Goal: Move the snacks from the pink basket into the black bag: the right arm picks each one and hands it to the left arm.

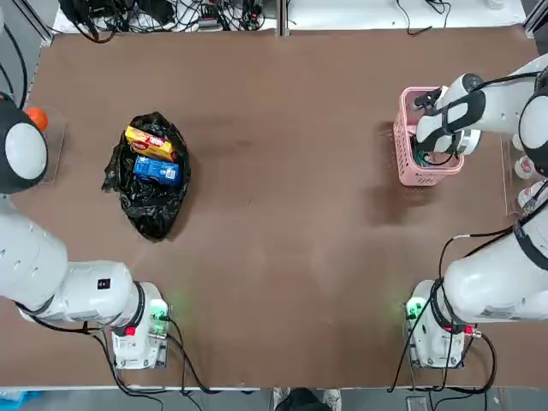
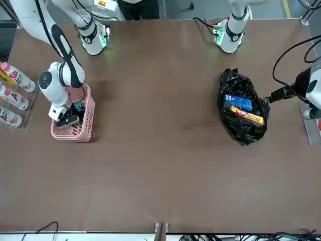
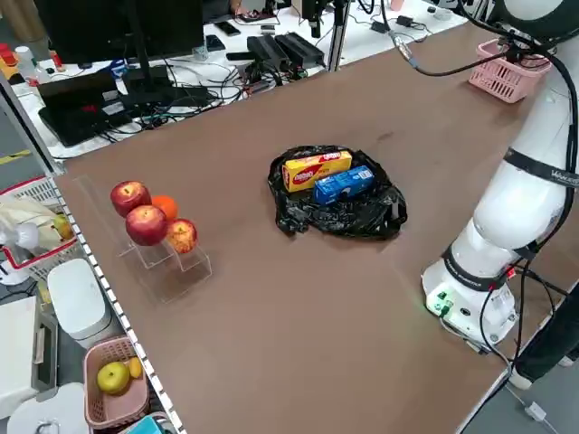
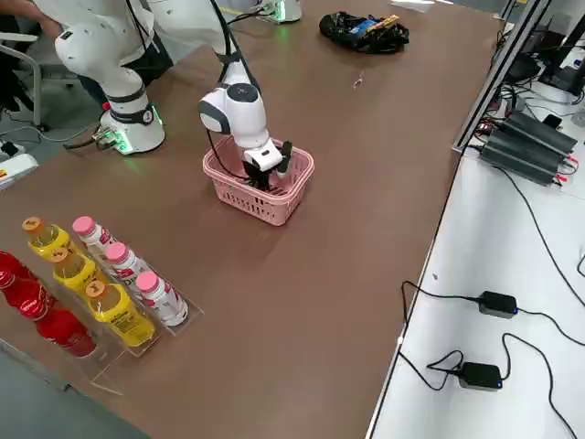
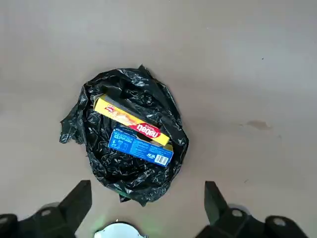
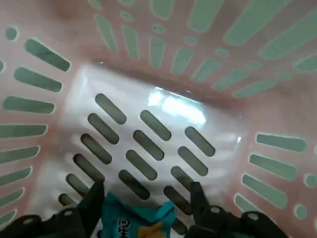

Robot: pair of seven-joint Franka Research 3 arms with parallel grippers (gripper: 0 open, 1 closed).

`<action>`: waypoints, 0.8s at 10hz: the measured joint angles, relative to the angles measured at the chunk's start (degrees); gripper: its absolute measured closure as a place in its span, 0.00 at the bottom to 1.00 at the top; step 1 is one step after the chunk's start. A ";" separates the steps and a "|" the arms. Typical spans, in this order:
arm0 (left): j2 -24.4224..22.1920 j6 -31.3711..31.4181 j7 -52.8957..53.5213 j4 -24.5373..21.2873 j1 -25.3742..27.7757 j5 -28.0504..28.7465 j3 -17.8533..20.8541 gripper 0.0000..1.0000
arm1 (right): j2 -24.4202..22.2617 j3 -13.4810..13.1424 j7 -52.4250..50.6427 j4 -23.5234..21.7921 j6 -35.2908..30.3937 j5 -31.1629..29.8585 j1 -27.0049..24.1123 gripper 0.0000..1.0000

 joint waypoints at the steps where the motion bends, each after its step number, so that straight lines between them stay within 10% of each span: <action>1: 0.00 0.00 0.00 0.01 -0.01 0.00 0.00 0.00 | 0.05 0.00 0.00 0.02 0.00 0.00 0.00 0.33; 8: 0.00 0.00 0.00 0.02 0.02 0.00 0.00 0.00 | 0.07 0.00 -0.10 0.22 0.01 0.00 0.00 0.65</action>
